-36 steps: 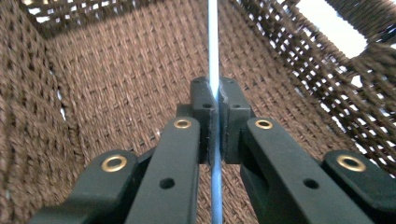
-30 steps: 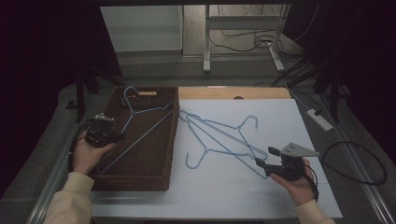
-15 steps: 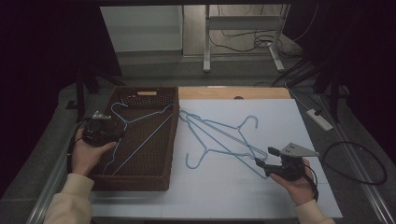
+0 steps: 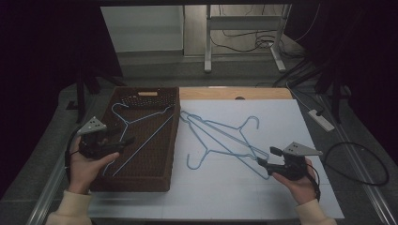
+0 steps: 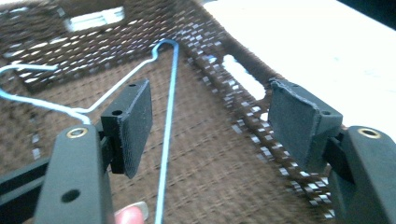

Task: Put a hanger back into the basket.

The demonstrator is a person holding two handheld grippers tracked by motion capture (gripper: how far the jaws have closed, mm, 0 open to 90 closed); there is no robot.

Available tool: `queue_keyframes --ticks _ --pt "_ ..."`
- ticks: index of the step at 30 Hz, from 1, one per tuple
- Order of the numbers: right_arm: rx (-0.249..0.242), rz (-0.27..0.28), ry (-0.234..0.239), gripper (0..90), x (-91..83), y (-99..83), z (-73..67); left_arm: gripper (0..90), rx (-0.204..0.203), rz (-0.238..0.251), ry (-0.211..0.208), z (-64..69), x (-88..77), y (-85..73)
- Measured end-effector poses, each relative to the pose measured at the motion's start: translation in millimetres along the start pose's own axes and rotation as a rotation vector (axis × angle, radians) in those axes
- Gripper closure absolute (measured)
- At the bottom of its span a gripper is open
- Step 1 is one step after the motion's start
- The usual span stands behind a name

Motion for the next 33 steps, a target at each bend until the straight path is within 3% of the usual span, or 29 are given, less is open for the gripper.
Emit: queue_keyframes --ticks 2,6,15,18,27,33 --pt "0.007 -0.001 0.001 30.4 -0.3 0.1 1.4 31.9 -0.009 0.042 -0.047 13.5 -2.2 -0.7" --pt "0.016 0.004 0.008 30.5 -2.2 0.8 3.1 31.7 0.018 0.061 -0.086 33.2 0.2 -1.5" --pt "0.023 0.014 0.017 30.5 -5.7 2.0 2.4 31.5 0.037 0.075 -0.125 57.6 1.7 -6.3" --pt "0.027 0.018 0.021 30.5 -7.1 2.1 1.1 31.5 0.054 0.076 -0.135 72.6 1.6 -10.6" --pt "0.022 0.029 0.025 30.6 -10.5 2.9 -0.7 31.1 0.068 0.071 -0.148 82.9 0.8 -15.6" --pt "0.018 0.027 0.024 30.6 -12.3 1.2 -1.2 31.4 0.091 0.066 -0.157 92.0 10.5 -18.9"
Point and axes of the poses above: each handheld gripper's, and its own axes: x roughly forward along the jaws, y roughly out of its top, z roughly to its right, the point moved 5 cm from there along x, roughly forward along the jaws, and after that the axes turned 3 degrees about -y, right-handed, at the moved point
